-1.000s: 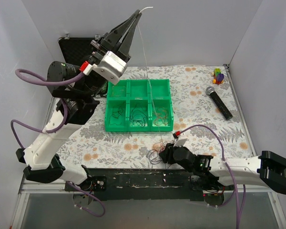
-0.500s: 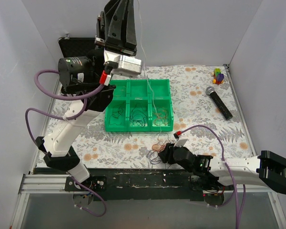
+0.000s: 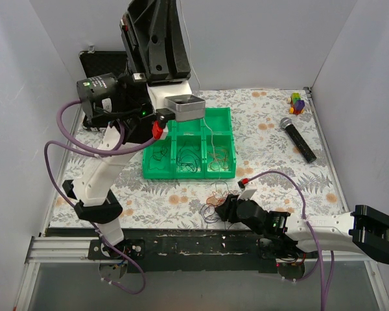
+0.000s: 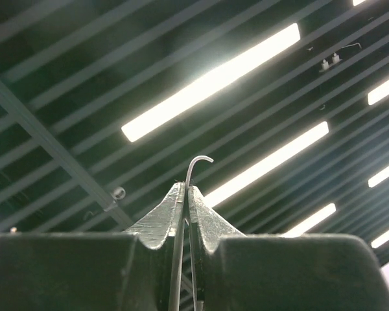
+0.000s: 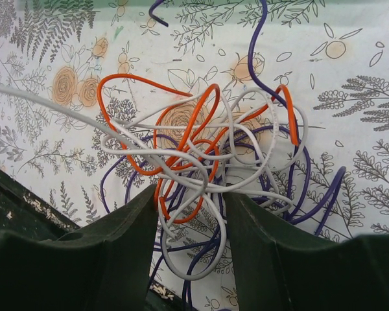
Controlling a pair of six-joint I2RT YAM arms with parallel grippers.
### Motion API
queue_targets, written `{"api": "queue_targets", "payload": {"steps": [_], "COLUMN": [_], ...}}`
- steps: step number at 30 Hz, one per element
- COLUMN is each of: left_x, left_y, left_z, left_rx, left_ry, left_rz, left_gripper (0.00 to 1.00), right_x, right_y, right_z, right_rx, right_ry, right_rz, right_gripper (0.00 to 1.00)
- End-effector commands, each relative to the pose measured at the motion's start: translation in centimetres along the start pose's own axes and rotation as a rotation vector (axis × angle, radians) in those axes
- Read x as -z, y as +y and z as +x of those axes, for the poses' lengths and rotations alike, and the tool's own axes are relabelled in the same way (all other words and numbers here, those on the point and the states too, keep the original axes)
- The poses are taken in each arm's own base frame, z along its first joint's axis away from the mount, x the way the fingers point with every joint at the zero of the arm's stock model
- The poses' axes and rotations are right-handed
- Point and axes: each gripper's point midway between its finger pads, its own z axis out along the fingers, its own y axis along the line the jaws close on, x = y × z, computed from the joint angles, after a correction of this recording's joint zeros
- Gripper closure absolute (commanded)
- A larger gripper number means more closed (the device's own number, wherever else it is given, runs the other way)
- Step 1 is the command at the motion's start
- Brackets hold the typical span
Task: Untangle the cables
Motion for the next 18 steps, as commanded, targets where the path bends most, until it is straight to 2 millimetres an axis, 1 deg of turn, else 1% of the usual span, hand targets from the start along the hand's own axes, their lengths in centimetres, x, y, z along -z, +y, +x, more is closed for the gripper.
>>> {"api": "queue_targets", "payload": {"steps": [1, 4, 5, 6, 7, 8, 9, 10, 11, 13, 14, 15, 16, 18], "left_x": [-0.3, 0.0, 0.2, 0.7, 1.3, 1.9, 2.7, 3.9, 4.9, 7.1, 7.9, 8.9, 9.8, 11.2], "left_y": [2.9, 4.0, 3.9, 2.7, 2.2, 1.4, 0.9, -0.3, -1.2, -3.3, -3.8, -4.9, -5.9, -7.1], "left_z": [-1.1, -0.4, 0.0, 0.7, 1.3, 1.9, 2.4, 3.1, 3.4, 3.6, 3.6, 3.5, 3.3, 3.1], "left_rx": [-0.166, -0.145, -0.131, -0.091, -0.05, -0.002, 0.042, 0.083, 0.141, 0.202, 0.229, 0.251, 0.272, 0.315], "left_ry": [-0.048, 0.002, 0.03, 0.07, 0.115, 0.157, 0.204, 0.265, 0.306, 0.365, 0.386, 0.403, 0.419, 0.445], "left_rz": [-0.059, -0.075, -0.063, -0.028, -0.004, 0.034, 0.062, 0.087, 0.105, 0.169, 0.182, 0.212, 0.245, 0.271], "left_gripper": [0.95, 0.96, 0.95, 0.95, 0.95, 0.95, 0.95, 0.95, 0.95, 0.96, 0.96, 0.96, 0.97, 0.98], "right_x": [0.8, 0.9, 0.9, 0.9, 1.0, 1.1, 1.3, 1.5, 2.1, 3.2, 4.0, 4.6, 5.1, 5.9], "right_y": [-3.9, -3.8, -3.5, -3.1, -2.3, -1.4, -0.3, 0.7, 2.3, 4.4, 5.7, 6.6, 7.2, 8.2], "right_z": [3.5, 3.5, 3.3, 2.9, 2.0, 1.1, -0.3, -1.6, -3.4, -6.2, -7.7, -8.7, -9.2, -9.8], "right_rx": [0.051, 0.052, 0.06, 0.076, 0.094, 0.112, 0.133, 0.155, 0.168, 0.196, 0.206, 0.214, 0.228, 0.247], "right_ry": [0.124, 0.131, 0.127, 0.118, 0.096, 0.074, 0.039, 0.005, -0.04, -0.109, -0.146, -0.168, -0.177, -0.183], "right_rz": [0.105, 0.105, 0.097, 0.085, 0.064, 0.038, 0.011, -0.01, -0.05, -0.107, -0.142, -0.17, -0.192, -0.237], "right_gripper": [0.46, 0.45, 0.45, 0.44, 0.42, 0.41, 0.39, 0.37, 0.36, 0.32, 0.31, 0.29, 0.28, 0.24]}}
